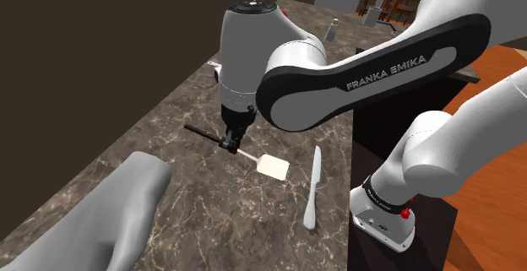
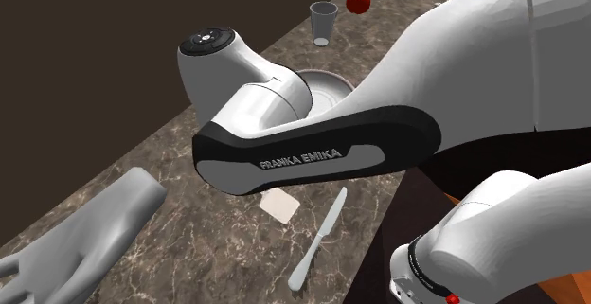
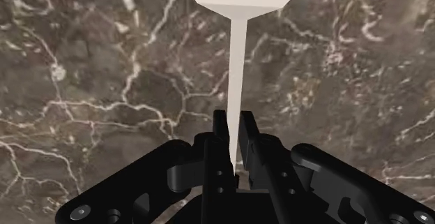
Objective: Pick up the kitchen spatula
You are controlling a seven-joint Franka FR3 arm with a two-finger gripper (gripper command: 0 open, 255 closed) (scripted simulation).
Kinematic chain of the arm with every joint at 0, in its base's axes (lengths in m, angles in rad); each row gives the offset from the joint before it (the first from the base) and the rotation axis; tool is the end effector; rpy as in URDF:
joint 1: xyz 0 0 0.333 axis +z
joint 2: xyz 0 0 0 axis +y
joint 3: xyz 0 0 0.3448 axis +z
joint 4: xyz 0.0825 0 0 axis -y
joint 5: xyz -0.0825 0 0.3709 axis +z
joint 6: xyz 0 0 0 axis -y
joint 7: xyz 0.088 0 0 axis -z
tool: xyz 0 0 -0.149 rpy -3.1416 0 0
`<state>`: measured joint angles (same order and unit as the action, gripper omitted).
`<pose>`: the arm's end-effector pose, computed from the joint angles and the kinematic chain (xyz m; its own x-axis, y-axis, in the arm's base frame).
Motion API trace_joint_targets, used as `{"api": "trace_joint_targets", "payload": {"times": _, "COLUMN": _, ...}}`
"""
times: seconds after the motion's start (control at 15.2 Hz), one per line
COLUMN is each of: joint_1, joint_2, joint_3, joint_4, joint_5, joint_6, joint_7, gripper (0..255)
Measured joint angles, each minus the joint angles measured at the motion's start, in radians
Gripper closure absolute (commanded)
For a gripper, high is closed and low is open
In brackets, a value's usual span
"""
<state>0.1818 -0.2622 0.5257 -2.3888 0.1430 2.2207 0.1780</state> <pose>0.3371 0.3042 0.4050 0.9046 0.4210 0.0666 0.4219 -0.9066 -0.0005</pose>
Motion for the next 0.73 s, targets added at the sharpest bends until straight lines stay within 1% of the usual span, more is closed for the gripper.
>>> {"api": "trace_joint_targets", "payload": {"times": 0.73, "joint_1": 0.001, "joint_2": -0.055, "joint_3": -0.025, "joint_4": 0.106, "joint_5": 0.011, "joint_6": -0.157, "joint_7": -0.015, "gripper": 255}}
